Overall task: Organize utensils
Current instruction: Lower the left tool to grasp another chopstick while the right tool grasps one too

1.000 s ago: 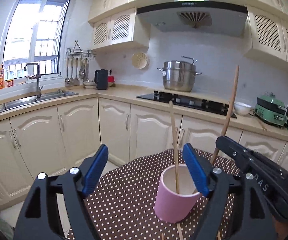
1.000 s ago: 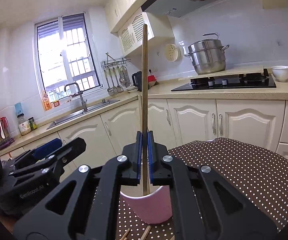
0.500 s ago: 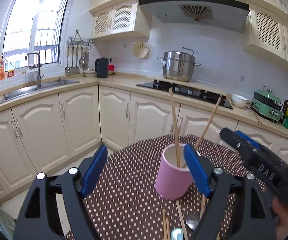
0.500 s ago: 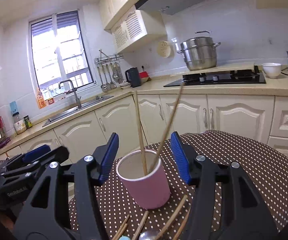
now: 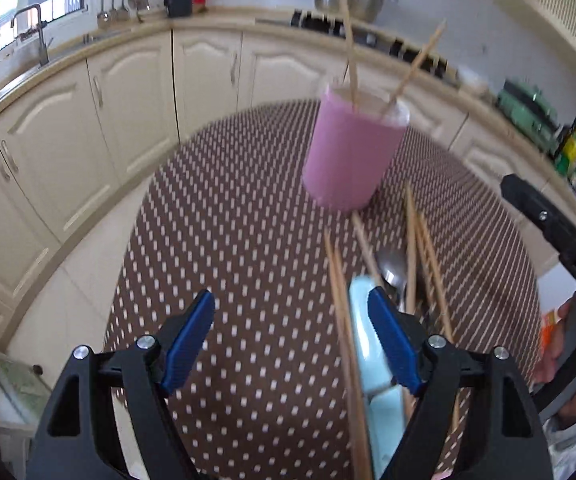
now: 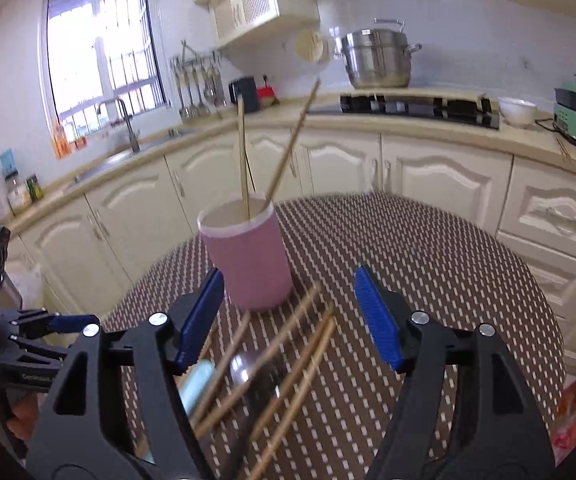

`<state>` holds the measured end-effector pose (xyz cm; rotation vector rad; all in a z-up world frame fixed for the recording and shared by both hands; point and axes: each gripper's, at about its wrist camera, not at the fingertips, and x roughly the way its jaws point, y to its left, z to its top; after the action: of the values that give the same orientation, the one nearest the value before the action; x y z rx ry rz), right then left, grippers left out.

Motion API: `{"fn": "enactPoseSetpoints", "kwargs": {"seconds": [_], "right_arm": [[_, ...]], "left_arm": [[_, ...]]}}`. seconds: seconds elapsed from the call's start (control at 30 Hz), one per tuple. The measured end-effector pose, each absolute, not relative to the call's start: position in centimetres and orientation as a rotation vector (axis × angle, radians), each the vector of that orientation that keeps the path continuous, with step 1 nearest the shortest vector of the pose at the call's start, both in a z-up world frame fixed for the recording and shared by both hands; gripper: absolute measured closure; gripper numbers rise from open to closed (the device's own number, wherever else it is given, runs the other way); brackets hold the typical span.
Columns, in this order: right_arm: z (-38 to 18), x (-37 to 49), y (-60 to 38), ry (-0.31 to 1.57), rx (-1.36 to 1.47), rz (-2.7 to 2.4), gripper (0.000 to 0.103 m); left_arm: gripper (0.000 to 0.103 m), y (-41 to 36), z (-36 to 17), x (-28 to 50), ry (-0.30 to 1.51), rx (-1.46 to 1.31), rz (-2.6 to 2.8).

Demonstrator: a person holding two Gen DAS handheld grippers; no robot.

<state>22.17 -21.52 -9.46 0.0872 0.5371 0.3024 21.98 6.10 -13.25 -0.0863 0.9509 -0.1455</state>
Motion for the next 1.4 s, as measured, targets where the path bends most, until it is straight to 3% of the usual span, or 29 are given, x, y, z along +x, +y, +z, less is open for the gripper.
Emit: {"fn": "enactPoseSetpoints", "kwargs": {"seconds": [0.47, 0.67, 0.87, 1.4], "right_arm": [[-14.6, 19.3, -23.9, 0.708, 0.162, 0.289, 0.029], [-15.4, 19.0, -24.1, 0.725, 0.177, 0.291, 0.029], [-15.7, 19.1, -24.3, 0.739, 0.179, 0.289, 0.029], [-15.9, 20.6, -24.7, 0.807, 0.162, 0.294, 0.028]], "left_arm": [[0.026, 4.3, -17.0, 20.9, 1.099, 0.026, -0.125], [0.025, 3.1, -17.5, 20.5, 1.100, 0.064, -0.122], [0.017, 2.7, -17.5, 21.0, 1.099, 0.090, -0.090], [0.014, 2.6, -18.1, 22.8, 1.144, 0.138, -0.043]]}}
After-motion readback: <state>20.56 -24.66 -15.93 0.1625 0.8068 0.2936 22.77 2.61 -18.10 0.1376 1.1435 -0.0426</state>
